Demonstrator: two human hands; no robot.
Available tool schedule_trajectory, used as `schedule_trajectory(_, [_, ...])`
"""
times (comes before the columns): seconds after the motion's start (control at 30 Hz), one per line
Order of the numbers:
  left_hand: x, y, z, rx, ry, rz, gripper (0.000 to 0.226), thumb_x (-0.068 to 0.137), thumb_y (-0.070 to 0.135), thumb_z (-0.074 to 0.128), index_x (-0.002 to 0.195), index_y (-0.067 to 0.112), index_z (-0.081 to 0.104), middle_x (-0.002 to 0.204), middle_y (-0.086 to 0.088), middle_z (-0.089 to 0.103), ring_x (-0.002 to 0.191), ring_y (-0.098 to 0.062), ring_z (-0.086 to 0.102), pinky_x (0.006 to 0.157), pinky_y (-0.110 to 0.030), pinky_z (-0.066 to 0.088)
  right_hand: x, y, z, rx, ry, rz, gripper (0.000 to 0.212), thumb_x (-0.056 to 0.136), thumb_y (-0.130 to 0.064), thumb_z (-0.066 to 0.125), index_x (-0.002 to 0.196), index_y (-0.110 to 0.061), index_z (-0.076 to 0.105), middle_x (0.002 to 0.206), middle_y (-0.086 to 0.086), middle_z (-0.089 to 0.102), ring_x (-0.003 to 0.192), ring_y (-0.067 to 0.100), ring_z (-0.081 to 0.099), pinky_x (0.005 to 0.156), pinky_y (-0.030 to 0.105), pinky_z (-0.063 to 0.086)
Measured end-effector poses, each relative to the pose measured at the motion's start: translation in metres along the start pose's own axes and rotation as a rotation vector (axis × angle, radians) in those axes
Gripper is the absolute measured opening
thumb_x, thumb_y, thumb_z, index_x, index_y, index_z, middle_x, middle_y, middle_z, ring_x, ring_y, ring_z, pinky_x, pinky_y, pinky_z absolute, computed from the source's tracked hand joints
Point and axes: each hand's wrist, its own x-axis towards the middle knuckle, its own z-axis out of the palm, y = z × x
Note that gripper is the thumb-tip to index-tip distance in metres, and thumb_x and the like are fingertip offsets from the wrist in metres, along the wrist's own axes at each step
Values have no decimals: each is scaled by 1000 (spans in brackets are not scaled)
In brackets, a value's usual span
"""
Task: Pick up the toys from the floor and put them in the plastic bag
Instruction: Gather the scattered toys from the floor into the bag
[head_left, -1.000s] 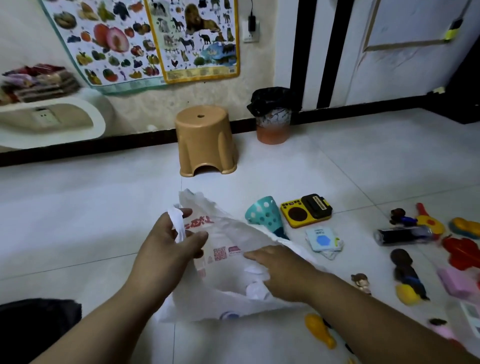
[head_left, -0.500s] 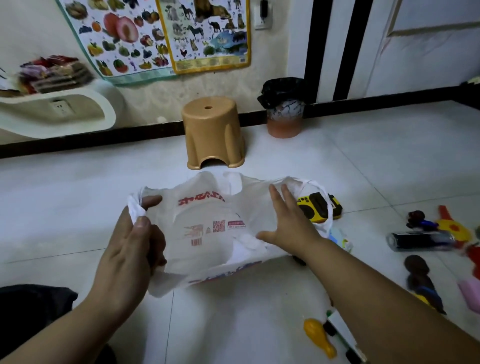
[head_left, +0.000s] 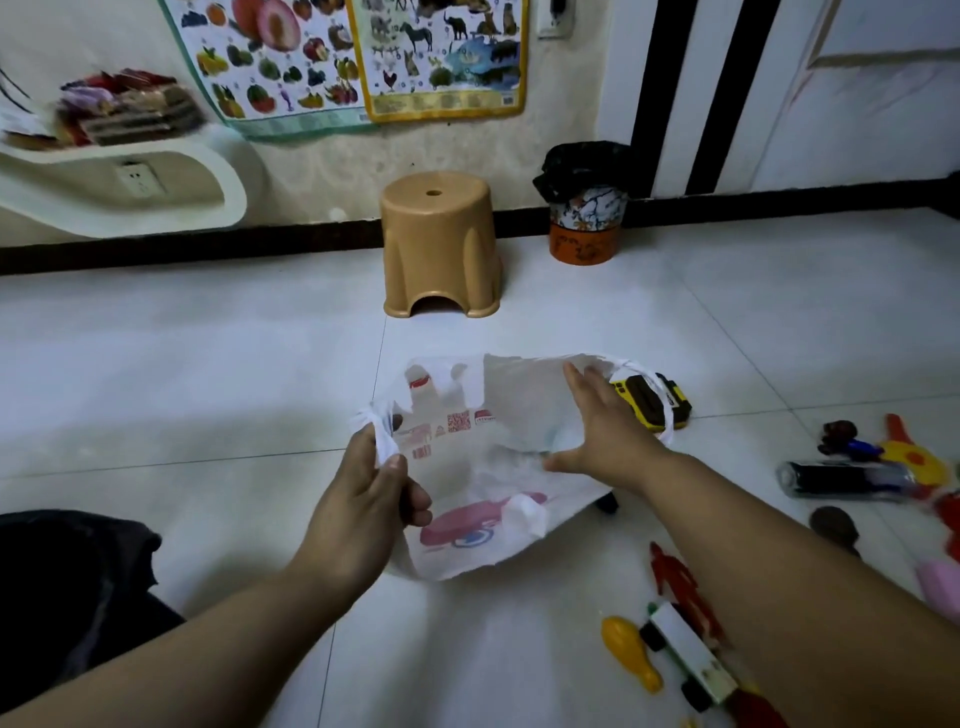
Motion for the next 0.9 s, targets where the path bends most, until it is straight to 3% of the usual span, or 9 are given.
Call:
schedule_trajectory(0.1, [0, -6, -1, 4, -30, -15, 23, 102, 21, 34, 103, 32, 54, 64, -1, 58, 60, -15, 55, 66, -30, 47, -13, -2, -7, 37, -18, -36, 109, 72, -41, 78, 151, -32, 3, 161, -3, 6, 147, 15, 9, 116, 32, 19])
schedule_trajectory(0.2, [2, -7, -2, -32, -29, -64, 24, 102, 21, 32, 109, 30, 53, 70, -6, 55, 62, -18, 51, 57, -21, 45, -28, -5, -13, 207, -86, -19, 77, 82, -25, 73, 146, -28, 31, 147, 0, 42, 131, 14, 43, 109, 33, 37])
schedule_trajectory(0.3, [7, -9, 0, -46, -47, -88, 26, 102, 23, 31, 106, 36, 53, 75, -7, 59, 66, -20, 56, 66, -29, 46, -54, 4, -19, 370, -169, 60, 33, 86, -11, 68, 117, -23, 64, 110, -4, 67, 106, 9, 60, 93, 18, 47])
schedule_trajectory(0.4, [7, -12, 4, -35, -79, -62, 25, 101, 25, 34, 99, 36, 56, 79, -6, 64, 74, -22, 62, 79, -38, 46, -89, 34, -15, 382, -403, 213, 16, 83, -12, 71, 93, -25, 72, 99, -2, 74, 88, 6, 67, 78, 16, 52])
schedule_trajectory(0.5, [3, -12, 9, 23, -119, -26, 22, 100, 25, 36, 106, 32, 56, 89, -7, 67, 85, -20, 65, 73, -31, 45, -122, 75, 16, 151, -571, 385, 23, 85, -14, 67, 107, -19, 70, 110, 4, 69, 86, 8, 65, 70, 17, 50])
schedule_trajectory(0.6, [1, -13, 7, 0, -126, -22, 21, 100, 26, 39, 105, 30, 59, 90, -7, 67, 88, -23, 64, 73, -32, 46, -146, 113, 69, -65, -346, 457, 44, 88, -19, 61, 131, -19, 55, 132, 7, 57, 114, 20, 56, 92, 27, 47])
schedule_trajectory(0.7, [-2, -15, -3, -92, -166, -26, 18, 91, 34, 48, 93, 39, 65, 77, 0, 68, 87, -25, 62, 79, -41, 44, -156, 122, 119, -382, -225, 219, 56, 80, -25, 66, 133, -26, 50, 131, 5, 57, 121, 27, 53, 98, 42, 44])
schedule_trajectory(0.83, [-7, -9, -7, -197, -231, -8, 23, 87, 30, 50, 81, 41, 70, 66, 4, 64, 82, -25, 61, 80, -44, 39, -147, 108, 149, -556, -325, 181, 72, 91, -39, 53, 150, -34, 12, 159, 3, 13, 147, 31, 0, 111, 60, 3])
schedule_trajectory(0.9, [-10, -3, -7, -246, -239, 5, 23, 81, 32, 49, 80, 39, 70, 64, 3, 61, 76, -20, 65, 80, -43, 38, -138, 105, 157, -591, -338, 219, 69, 93, -41, 48, 150, -34, 10, 158, 3, 14, 147, 31, -2, 112, 59, 0])
